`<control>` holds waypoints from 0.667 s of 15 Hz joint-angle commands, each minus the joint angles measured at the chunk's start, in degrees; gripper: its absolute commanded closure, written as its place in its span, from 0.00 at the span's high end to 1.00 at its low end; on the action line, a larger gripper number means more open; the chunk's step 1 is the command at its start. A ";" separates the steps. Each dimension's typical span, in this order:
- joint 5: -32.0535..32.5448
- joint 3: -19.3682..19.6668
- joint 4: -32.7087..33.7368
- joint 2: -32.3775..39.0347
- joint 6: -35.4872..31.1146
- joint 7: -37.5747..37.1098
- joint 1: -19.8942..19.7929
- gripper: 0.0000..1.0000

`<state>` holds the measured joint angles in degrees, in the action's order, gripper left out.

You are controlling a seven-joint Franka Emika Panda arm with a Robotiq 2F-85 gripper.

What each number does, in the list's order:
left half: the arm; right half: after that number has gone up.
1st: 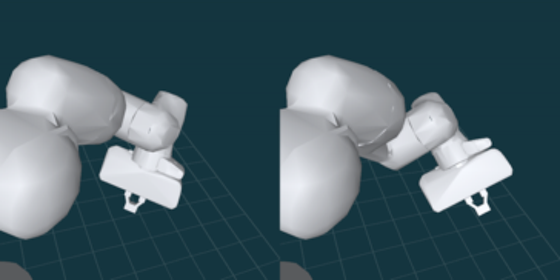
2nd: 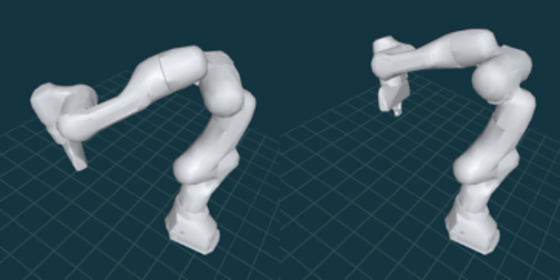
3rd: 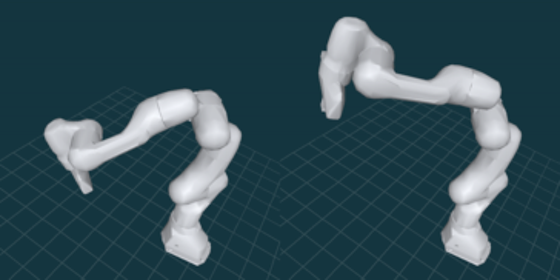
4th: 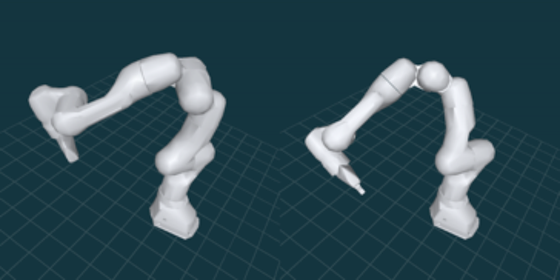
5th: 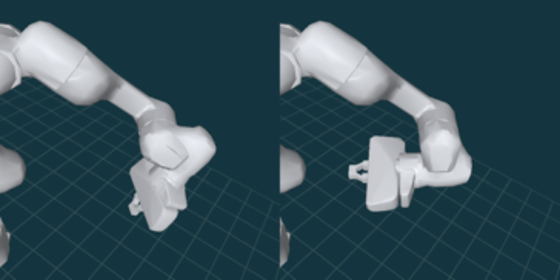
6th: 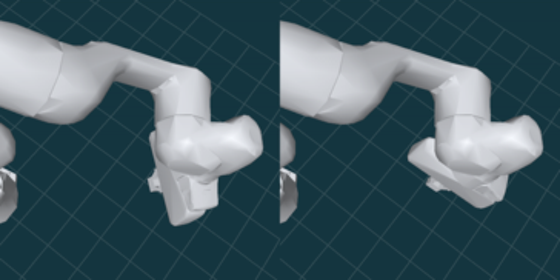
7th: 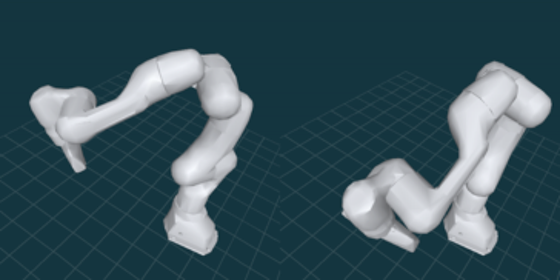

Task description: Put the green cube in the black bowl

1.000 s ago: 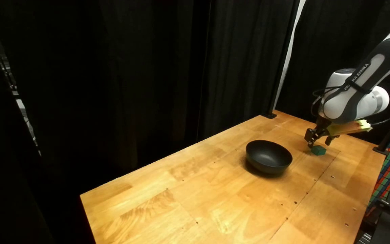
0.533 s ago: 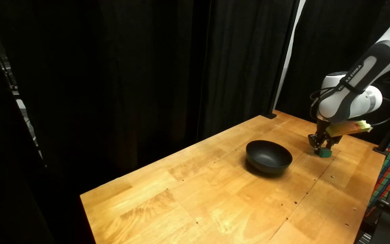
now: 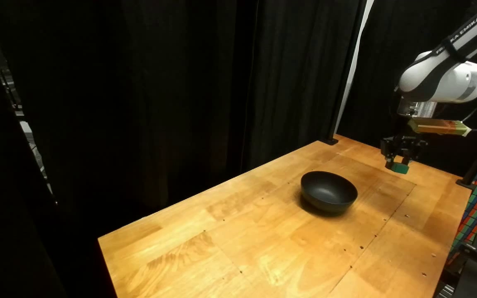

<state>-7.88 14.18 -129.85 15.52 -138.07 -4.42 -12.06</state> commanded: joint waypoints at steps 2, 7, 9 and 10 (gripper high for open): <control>-13.63 -5.78 -7.50 -11.37 6.04 6.53 -0.10 0.23; -23.99 -10.10 -12.12 -14.50 5.27 11.66 4.45 0.23; -26.71 -11.60 -12.34 -13.88 3.19 12.73 6.39 0.23; -27.82 -12.40 -12.40 -13.26 0.53 13.16 7.39 0.23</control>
<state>-31.84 3.34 -140.81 3.10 -132.87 6.03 -6.80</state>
